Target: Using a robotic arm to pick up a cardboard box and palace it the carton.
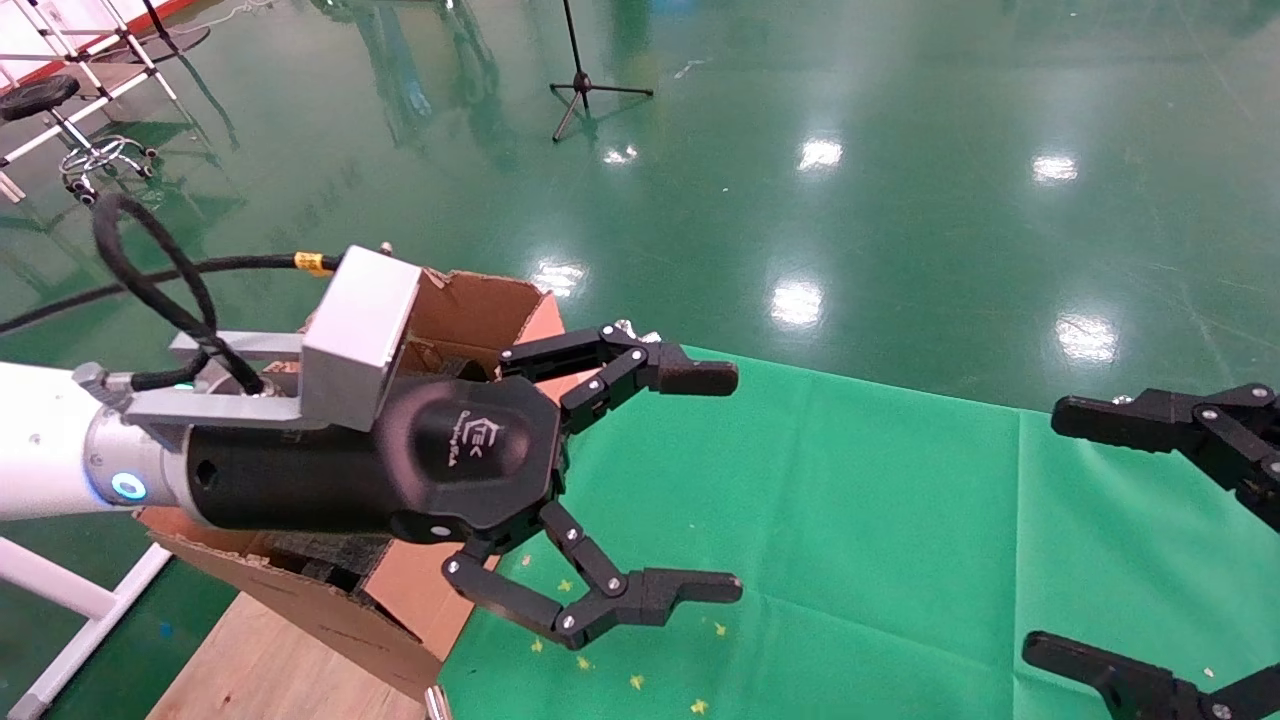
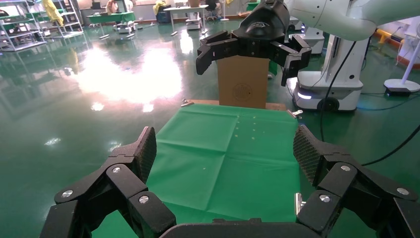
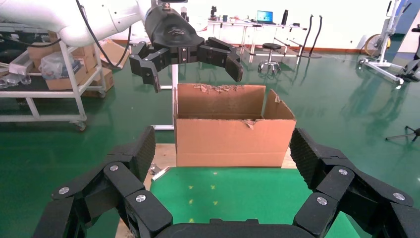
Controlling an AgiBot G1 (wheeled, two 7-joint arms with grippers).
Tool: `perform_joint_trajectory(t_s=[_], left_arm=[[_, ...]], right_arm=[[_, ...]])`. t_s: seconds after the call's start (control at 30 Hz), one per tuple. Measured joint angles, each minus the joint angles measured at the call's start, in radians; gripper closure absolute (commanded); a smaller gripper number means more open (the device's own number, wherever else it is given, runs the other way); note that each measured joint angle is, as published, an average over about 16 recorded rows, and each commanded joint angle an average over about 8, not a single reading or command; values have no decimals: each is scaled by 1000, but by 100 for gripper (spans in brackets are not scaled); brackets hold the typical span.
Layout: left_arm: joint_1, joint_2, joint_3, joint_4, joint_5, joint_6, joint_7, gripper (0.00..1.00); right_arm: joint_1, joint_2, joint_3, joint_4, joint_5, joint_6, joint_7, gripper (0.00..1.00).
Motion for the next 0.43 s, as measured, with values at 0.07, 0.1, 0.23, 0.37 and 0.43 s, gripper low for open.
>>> perform_joint_trajectory(t_s=[0.07, 0.1, 0.23, 0.37, 0.43], left_arm=[[0, 0, 0, 0, 0, 0, 0, 0], [0, 0, 0, 0, 0, 0, 0, 0], [0, 0, 0, 0, 0, 0, 0, 0], [0, 0, 0, 0, 0, 0, 0, 0], [0, 0, 0, 0, 1, 0, 0, 0]], right_arm=[[0, 0, 0, 0, 0, 0, 0, 0], [0, 0, 0, 0, 0, 0, 0, 0], [0, 0, 0, 0, 0, 0, 0, 0], [0, 0, 0, 0, 0, 0, 0, 0], [0, 0, 0, 0, 0, 0, 0, 0]])
